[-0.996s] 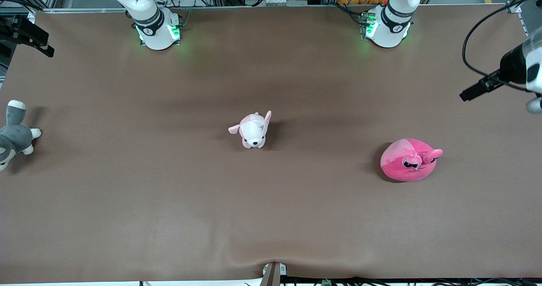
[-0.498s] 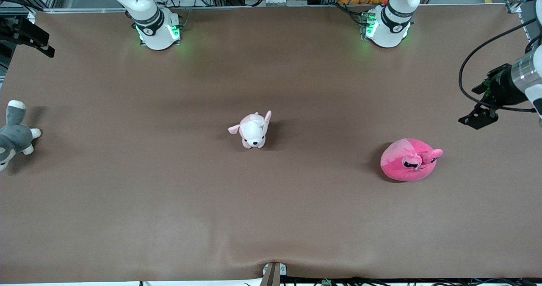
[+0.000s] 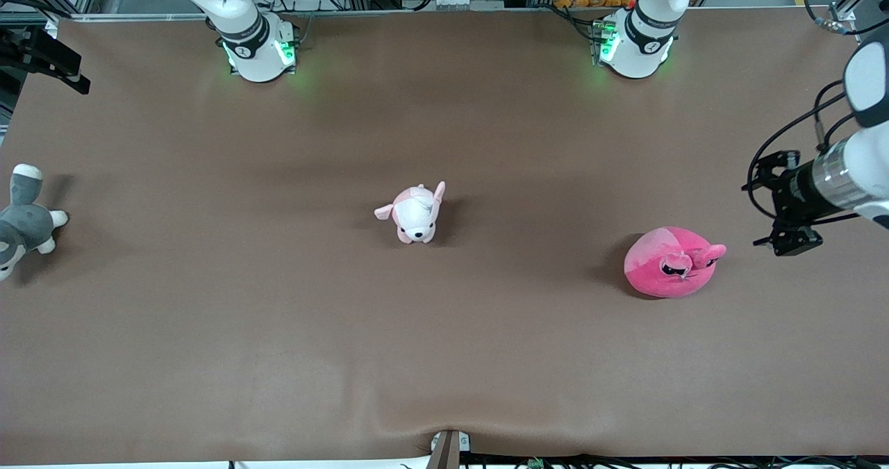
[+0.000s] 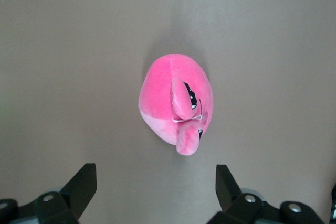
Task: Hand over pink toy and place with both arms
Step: 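Lower the left gripper over the pink plush toy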
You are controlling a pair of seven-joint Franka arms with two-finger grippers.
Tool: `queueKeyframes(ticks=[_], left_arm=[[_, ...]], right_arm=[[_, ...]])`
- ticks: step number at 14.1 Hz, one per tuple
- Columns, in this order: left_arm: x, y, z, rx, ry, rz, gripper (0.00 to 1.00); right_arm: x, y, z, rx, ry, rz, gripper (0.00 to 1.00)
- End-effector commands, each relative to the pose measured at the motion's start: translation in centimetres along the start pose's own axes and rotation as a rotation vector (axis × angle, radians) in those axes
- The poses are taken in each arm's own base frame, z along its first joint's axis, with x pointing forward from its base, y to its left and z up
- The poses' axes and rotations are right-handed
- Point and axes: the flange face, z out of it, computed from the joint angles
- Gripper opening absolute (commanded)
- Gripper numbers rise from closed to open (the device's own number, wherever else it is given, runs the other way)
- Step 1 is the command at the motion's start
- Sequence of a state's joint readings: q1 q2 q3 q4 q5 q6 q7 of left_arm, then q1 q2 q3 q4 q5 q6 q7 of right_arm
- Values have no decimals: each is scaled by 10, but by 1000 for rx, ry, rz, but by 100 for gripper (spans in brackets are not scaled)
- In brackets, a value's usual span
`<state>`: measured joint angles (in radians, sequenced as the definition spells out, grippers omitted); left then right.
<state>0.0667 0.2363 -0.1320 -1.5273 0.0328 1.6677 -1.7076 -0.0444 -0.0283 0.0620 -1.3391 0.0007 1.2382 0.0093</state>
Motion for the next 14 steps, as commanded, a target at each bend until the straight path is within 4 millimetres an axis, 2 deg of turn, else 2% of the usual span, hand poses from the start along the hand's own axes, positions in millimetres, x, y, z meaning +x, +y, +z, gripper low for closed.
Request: queueKeyframes(ticks=[1,2,6,7,9,10,14], left_arm=[[-2,-8,38,11,22,-24,100],[-4,-11,54,0,46,-20,100],[6,-35,82,-86,40,-59,100],[17,-34,85,-99,35,-84,100],[20,-33,91,-105,32,-98,100],[29,-30,96,-107,29,-131,100],[32,-26,130,-148,24,-251,100]], right_arm=[[-2,0,-2,14,-3,-9,100],[-2,0,-1,14,-4,-9,100],[-2,0,-2,14,-1,-9,100],[-2,0,-2,14,-1,-9,100],[-2,0,-2,14,-1,-9,100],[-2,0,-2,14,-1,-9,100],[-2,0,-2,15,-1,-9,100]])
